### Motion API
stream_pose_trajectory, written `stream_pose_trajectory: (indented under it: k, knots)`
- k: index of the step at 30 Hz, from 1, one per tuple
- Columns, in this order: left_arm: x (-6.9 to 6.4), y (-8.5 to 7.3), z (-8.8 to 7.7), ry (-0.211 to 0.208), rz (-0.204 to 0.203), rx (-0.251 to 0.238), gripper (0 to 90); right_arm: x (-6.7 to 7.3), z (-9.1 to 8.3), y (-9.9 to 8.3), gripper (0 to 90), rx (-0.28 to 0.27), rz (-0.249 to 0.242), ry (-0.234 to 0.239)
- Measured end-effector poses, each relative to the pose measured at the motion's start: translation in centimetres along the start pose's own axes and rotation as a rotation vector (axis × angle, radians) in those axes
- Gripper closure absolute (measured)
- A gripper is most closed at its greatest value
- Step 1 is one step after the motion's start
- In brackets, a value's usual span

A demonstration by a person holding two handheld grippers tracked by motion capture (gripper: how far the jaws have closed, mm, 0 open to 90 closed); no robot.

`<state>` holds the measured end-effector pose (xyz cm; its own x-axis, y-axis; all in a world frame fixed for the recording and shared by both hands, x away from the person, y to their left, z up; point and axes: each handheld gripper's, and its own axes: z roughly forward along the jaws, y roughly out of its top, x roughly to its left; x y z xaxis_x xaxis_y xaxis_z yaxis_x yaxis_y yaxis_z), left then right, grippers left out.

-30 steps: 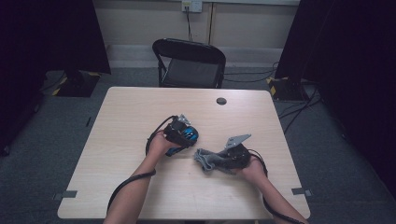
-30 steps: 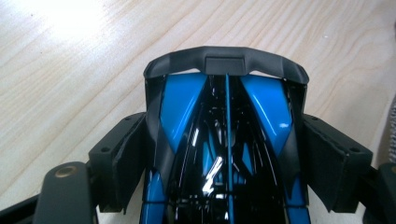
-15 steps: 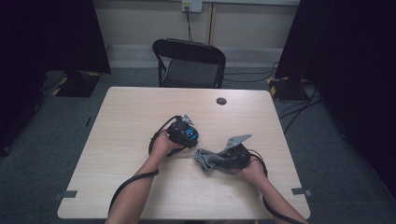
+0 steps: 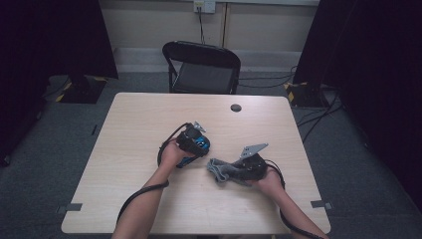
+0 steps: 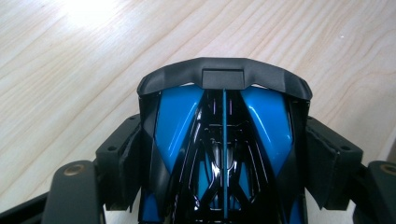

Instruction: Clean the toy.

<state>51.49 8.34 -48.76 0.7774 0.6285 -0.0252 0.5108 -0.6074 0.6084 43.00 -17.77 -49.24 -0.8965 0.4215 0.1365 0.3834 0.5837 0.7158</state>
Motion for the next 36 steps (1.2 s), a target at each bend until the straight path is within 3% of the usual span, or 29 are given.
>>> stream_pose_trajectory:
  k: [8, 18, 24, 32, 35, 36]
  knots:
    - [0.6, -0.4, -1.6, -0.015, -0.040, -0.034, 25.5, -0.1, 0.0, 0.0, 69.9, 0.000, 0.003, 0.002]
    - [0.2, 0.0, -3.9, -0.013, -0.023, -0.087, 25.6, -0.1, 0.0, 0.0, 70.2, -0.004, 0.011, 0.005]
    - [0.0, 0.2, -5.1, -0.019, -0.010, -0.105, 25.6, -0.1, 0.0, 0.2, 76.2, 0.008, 0.012, -0.007]
    - [-0.5, 0.1, -6.2, -0.038, -0.006, -0.129, 25.6, -0.3, -0.5, 0.8, 79.0, 0.011, 0.057, -0.032]
    - [-0.9, 0.1, -6.7, -0.054, 0.005, -0.143, 25.6, -1.5, -1.6, 1.6, 79.1, -0.019, 0.102, -0.064]
    - [-1.2, 0.1, -6.8, -0.061, 0.017, -0.147, 25.5, -2.2, -2.5, 2.4, 79.1, -0.040, 0.120, -0.099]
